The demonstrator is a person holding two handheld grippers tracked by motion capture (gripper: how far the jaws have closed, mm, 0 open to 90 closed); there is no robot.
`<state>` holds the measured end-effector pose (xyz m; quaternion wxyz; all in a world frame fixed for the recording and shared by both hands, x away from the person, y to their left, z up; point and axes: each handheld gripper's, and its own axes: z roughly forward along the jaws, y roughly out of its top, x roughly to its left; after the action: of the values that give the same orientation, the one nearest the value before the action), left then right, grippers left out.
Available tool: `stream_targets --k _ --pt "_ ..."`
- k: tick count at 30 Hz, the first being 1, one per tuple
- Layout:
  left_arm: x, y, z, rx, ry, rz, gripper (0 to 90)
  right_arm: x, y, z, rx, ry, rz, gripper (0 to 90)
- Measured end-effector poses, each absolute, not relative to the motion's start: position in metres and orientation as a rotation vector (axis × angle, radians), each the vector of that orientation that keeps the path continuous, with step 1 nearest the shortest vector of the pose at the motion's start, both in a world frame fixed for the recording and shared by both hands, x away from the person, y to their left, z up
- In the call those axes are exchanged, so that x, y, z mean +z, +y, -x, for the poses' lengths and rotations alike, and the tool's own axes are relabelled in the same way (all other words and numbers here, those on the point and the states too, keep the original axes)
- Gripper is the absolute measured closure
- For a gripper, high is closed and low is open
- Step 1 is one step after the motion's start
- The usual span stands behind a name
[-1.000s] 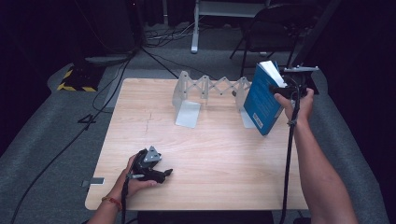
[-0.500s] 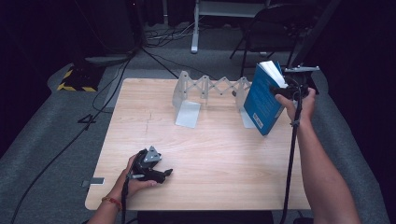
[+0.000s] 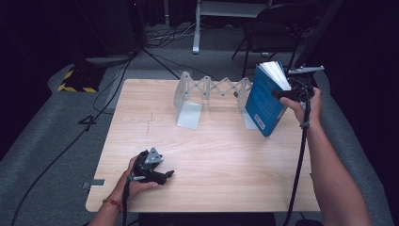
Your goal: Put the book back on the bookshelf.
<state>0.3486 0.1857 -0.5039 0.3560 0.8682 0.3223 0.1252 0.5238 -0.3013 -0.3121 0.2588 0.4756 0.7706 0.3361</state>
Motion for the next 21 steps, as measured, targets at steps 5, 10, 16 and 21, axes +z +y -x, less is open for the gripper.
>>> stream_targets --k 5,10,16,21 --pt "-0.504 0.186 -0.349 0.324 0.833 -2.242 21.2 -0.311 -0.303 -0.522 0.895 2.082 -1.281 34.8" --pt "-0.504 0.186 -0.349 0.323 0.832 -2.242 21.2 -0.309 -0.306 -0.520 0.908 2.093 -1.274 27.9" --pt "-0.504 0.186 -0.349 0.323 0.833 -2.242 21.1 -0.307 -0.307 -0.517 0.897 2.093 -1.261 26.6" --pt "-0.504 0.186 -0.349 0.323 0.832 -2.243 21.2 -0.307 -0.308 -0.511 0.885 2.103 -1.242 26.3"
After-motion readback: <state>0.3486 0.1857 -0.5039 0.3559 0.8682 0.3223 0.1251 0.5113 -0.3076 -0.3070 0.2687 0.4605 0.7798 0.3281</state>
